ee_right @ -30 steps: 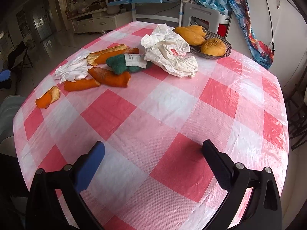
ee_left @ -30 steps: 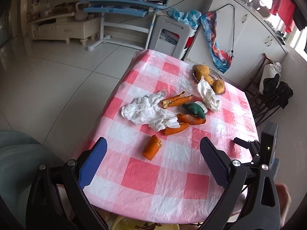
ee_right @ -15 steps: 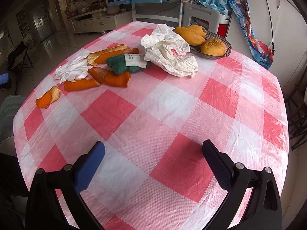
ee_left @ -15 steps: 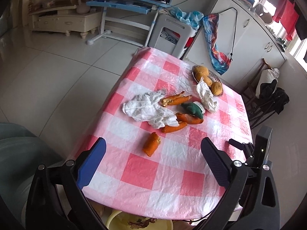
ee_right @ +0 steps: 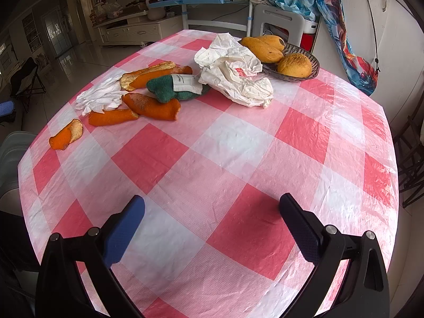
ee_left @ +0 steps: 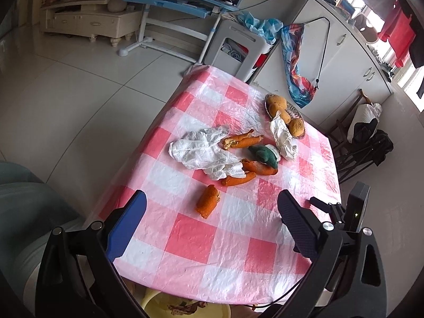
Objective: Collect trash
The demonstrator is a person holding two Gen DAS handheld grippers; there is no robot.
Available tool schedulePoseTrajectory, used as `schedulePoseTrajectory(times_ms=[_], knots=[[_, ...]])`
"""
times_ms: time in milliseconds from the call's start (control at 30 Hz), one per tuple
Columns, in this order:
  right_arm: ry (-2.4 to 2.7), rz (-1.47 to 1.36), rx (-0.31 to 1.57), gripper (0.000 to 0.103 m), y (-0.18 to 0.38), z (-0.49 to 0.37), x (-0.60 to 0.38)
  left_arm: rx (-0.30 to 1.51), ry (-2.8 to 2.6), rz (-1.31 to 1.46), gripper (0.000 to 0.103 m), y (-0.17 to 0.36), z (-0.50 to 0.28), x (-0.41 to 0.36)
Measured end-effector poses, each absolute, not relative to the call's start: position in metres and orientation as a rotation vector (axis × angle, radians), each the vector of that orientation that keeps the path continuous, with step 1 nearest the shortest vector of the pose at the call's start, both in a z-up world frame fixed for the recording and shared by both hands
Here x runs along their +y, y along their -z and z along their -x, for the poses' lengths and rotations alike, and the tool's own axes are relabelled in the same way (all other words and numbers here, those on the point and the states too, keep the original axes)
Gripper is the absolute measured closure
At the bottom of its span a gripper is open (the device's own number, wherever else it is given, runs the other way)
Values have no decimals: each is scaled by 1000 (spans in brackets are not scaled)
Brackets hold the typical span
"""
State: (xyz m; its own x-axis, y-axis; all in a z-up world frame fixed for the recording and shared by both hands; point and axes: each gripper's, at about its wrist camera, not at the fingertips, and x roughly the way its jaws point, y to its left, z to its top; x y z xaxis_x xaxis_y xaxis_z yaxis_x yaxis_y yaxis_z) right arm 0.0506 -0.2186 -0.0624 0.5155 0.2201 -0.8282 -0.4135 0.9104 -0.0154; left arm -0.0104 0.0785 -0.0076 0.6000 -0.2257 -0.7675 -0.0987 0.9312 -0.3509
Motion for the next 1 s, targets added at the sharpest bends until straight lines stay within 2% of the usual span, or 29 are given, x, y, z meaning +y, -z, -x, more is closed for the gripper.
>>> schedulePoseTrajectory(times_ms=[500, 833, 1000], knots=[[-385, 222, 958, 6, 63, -51, -219, 874, 69, 287, 7, -13, 18, 74], [-385, 223, 958, 6, 63, -51, -219, 907, 37, 153, 7, 5, 18, 49], [-385, 223, 958, 6, 62, -51, -219, 928, 7, 196, 7, 12, 14, 64]])
